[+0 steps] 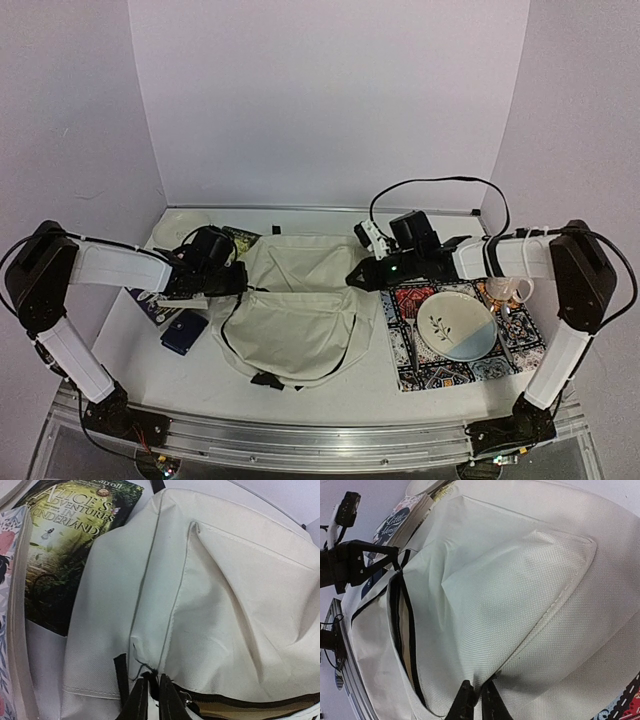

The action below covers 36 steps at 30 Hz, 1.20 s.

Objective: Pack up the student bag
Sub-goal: Put down the student bag at the center of the board, then grab the card case at the center of the board.

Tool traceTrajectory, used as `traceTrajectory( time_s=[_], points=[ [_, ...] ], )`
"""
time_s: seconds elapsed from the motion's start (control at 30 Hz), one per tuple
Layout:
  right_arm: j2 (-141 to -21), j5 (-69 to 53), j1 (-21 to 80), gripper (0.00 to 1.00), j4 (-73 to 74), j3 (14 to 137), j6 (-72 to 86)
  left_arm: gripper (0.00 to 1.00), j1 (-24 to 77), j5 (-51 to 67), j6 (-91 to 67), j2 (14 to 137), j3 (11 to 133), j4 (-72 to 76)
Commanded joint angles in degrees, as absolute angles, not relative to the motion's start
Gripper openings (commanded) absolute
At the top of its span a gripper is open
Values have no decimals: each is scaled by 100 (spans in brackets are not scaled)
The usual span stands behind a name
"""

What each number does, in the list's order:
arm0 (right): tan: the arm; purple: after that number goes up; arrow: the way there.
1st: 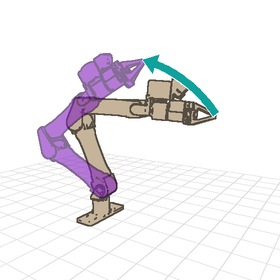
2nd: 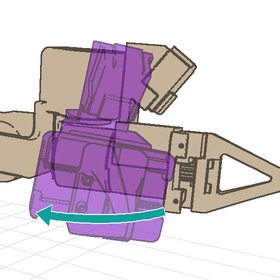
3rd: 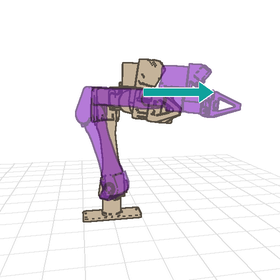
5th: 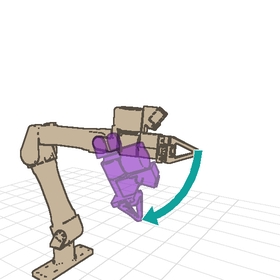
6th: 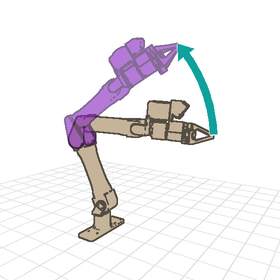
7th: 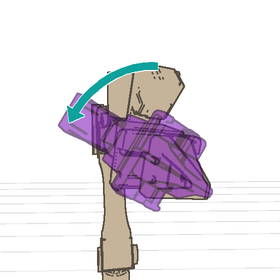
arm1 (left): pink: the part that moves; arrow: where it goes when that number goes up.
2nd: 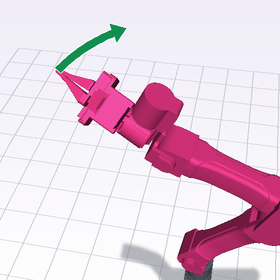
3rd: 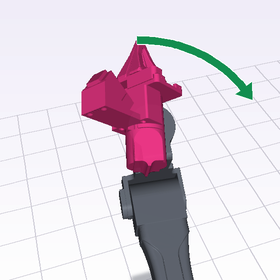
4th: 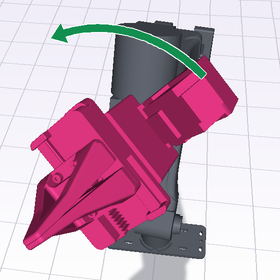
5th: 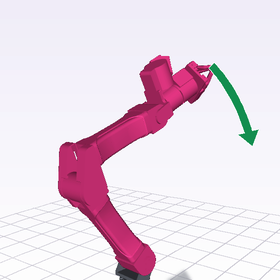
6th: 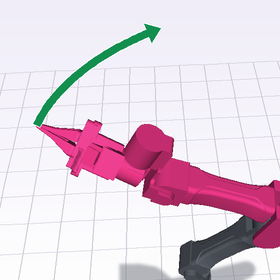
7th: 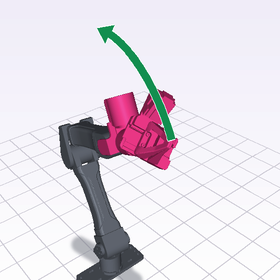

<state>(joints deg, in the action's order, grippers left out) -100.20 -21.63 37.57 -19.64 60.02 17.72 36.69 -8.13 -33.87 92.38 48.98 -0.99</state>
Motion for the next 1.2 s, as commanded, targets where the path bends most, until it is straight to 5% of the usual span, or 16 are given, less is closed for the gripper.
traceTrajectory(
  time_s=[0.0,0.37,0.63,1.17],
  points=[
    [-9842,-1806,3782,16,-1706,6299,1370,22,3647,-473,-3234,8970,5142,52],
    [-9431,-1299,3997,40,-1344,6169,1058,58,3643,-821,-3199,8374,5248,-1912],
    [-9202,-1155,4138,57,-1292,6025,900,67,3646,-1167,-3559,8039,5224,-3717],
    [-8688,-1177,4192,83,-1685,5461,908,78,3616,-1667,-3633,9009,5354,-5017]
  ],
)
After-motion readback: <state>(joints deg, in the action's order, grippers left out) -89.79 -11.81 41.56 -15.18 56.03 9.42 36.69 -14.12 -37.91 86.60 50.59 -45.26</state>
